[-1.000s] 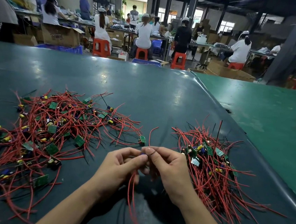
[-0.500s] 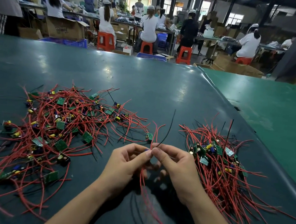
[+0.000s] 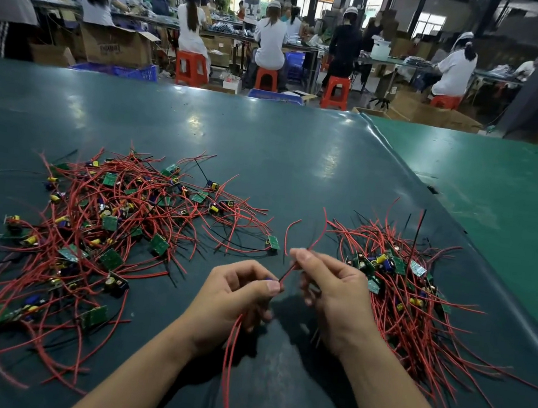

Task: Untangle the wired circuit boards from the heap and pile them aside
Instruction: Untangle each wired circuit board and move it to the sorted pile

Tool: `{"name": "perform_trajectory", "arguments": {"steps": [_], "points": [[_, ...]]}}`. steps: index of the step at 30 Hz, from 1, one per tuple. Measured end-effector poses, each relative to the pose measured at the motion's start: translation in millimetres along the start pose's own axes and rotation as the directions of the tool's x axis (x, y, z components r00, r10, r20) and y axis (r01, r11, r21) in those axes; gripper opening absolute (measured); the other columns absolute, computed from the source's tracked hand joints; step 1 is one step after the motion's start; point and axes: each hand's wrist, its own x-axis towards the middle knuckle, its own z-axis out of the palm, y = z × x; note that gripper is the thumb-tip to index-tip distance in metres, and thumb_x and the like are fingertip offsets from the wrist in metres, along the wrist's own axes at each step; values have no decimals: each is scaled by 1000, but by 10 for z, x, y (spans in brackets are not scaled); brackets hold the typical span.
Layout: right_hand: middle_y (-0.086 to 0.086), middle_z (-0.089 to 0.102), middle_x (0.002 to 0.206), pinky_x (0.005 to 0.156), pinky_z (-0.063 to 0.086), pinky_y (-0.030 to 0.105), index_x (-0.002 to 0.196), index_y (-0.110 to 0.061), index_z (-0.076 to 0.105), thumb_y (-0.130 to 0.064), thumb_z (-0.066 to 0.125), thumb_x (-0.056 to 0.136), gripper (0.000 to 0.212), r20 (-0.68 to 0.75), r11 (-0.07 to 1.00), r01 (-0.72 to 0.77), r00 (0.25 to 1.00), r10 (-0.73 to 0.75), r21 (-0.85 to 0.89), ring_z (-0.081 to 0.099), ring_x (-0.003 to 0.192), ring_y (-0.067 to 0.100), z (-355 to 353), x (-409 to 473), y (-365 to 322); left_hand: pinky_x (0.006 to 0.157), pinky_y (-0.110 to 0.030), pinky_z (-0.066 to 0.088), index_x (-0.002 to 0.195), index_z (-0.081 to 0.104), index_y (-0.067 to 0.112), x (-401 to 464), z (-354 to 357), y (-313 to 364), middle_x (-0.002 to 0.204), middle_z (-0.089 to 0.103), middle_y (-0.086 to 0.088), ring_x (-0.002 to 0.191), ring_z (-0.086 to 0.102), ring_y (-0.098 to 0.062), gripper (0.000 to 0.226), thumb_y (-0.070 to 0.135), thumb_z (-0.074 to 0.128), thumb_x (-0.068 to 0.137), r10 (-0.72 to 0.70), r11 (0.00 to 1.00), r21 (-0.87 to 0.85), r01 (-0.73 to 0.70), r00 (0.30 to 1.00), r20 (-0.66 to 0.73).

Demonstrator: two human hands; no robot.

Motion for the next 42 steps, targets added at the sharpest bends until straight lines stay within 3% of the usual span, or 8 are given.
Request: {"name": "perform_trajectory", "arguments": {"steps": [5, 14, 19, 22, 26, 32, 36, 42], "points": [[4, 67, 65, 36, 31, 17, 71, -6, 74, -3, 69, 82, 13, -190, 984, 93, 980, -63, 150, 43, 41, 5, -83, 83, -85, 39, -13, 29, 65, 69, 14, 25, -53, 20, 49, 50, -8, 35, 49, -11, 14, 26, 72, 57, -122, 984, -102, 143, 973, 194], [3, 62, 66, 35, 32, 17, 78, -6, 67, -6, 63, 93, 15, -363, 958, 208, 923, -126, 198, 42, 39, 6, -110, 149, -97, 43, -21, 17, 62, 66, 10, -63, -112, 56, 40, 49, -6, 28, 40, -10, 8, 15, 65, 57, -111, 949, -243, 201, 934, 339], [-4, 65, 68, 35, 39, 20, 89, -11, 68, -9, 60, 95, 10, -166, 968, 243, 954, -249, -56, 50, 42, 9, -45, 9, -27, 54, -23, 48, 81, 76, 17, -35, -95, 110, 69, 68, -12, 55, 59, -15, 5, 19, 72, 78, -90, 930, -349, 116, 992, 91], [0, 67, 68, 36, 42, 22, 90, -15, 73, -6, 65, 91, 12, 37, 973, 182, 983, -179, -141, 50, 43, 9, 15, -30, 35, 64, -22, 54, 87, 68, 18, -22, -87, 129, 95, 74, -15, 66, 65, -12, 12, 18, 67, 74, -108, 849, -523, 80, 994, -24], [0, 72, 77, 39, 45, 22, 96, -25, 78, -16, 75, 80, 19, 279, 976, 186, 949, -148, -116, 51, 45, 11, 126, -118, 96, 69, -24, 58, 90, 64, 11, -4, -98, 142, 92, 72, -14, 76, 71, -20, 21, 2, 63, 71, -86, 767, -642, -11, 989, -119], [7, 68, 67, 37, 39, 19, 73, -11, 78, -29, 75, 70, 19, 48, 997, 52, 997, -55, 50, 51, 44, 11, 163, -109, 82, 73, -23, 57, 64, 70, 10, 1, 14, 49, 89, 72, -13, 77, 70, -19, 22, -11, 63, 60, 35, 901, -425, -85, 992, -125], [8, 67, 68, 37, 39, 19, 71, -7, 75, -25, 75, 74, 18, 25, 999, -2, 1000, 1, 41, 51, 45, 10, 112, -95, 40, 88, -31, 53, 69, 72, 10, 45, 28, 7, 102, 72, -12, 95, 68, -24, 19, -6, 73, 61, 137, 945, -285, -161, 985, -103], [4, 65, 64, 37, 35, 16, 73, -8, 73, -26, 78, 64, 20, -23, 986, -137, 990, 140, 90, 47, 43, 7, 140, -72, 29, 80, -19, 53, 77, 68, 5, 54, 33, -46, 92, 76, -2, 86, 71, -11, 20, -14, 74, 71, 326, 944, 118, -309, 930, -167]]}}
